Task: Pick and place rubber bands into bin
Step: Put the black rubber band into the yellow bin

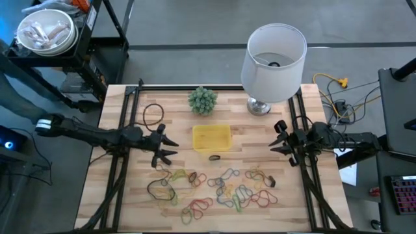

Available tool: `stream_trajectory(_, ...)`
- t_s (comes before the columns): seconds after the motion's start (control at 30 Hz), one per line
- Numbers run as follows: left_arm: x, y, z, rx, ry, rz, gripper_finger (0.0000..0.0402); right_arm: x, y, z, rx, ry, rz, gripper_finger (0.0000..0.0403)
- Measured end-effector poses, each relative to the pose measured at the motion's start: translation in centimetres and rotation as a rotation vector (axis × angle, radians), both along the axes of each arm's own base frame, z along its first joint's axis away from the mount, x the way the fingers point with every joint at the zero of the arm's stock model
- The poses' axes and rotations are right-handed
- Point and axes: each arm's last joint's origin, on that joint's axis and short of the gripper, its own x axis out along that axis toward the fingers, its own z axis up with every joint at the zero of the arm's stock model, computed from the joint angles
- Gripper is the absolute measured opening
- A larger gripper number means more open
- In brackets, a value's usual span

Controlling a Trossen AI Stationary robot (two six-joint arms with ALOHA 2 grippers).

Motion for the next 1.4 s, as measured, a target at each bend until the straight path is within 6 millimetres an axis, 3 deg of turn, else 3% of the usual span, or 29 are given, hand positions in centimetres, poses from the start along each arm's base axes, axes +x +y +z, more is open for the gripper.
stream_trajectory(0.27,0.8,-1.3,1.1,0.129,0.495,0.099,0.0132,0.1,-0.1,-0.2,0.056,0.039,-0.038,0.0068)
stream_trajectory(0.47,1.8,-4.0,3.8,0.270,0.630,0.080,0.0132,0.2,0.3,-0.4,0.056,0.062,0.006,0.0068)
stream_trajectory(0.63,2.4,-5.6,1.8,0.349,0.781,0.042,0.0132,0.3,0.9,-0.6,0.053,0.087,0.066,0.0068)
stream_trajectory(0.77,2.2,-5.8,-0.5,0.407,0.951,0.111,0.0132,0.3,1.4,-0.5,0.035,0.074,0.110,0.0068)
stream_trajectory(1.07,2.6,-6.2,-1.8,0.418,1.001,0.114,0.0132,-0.1,1.9,0.7,-0.022,-0.036,0.149,0.0068)
stream_trajectory(1.4,2.1,-6.2,-0.5,0.330,0.954,0.051,0.0132,0.3,1.9,0.4,-0.020,0.006,0.127,0.0068)
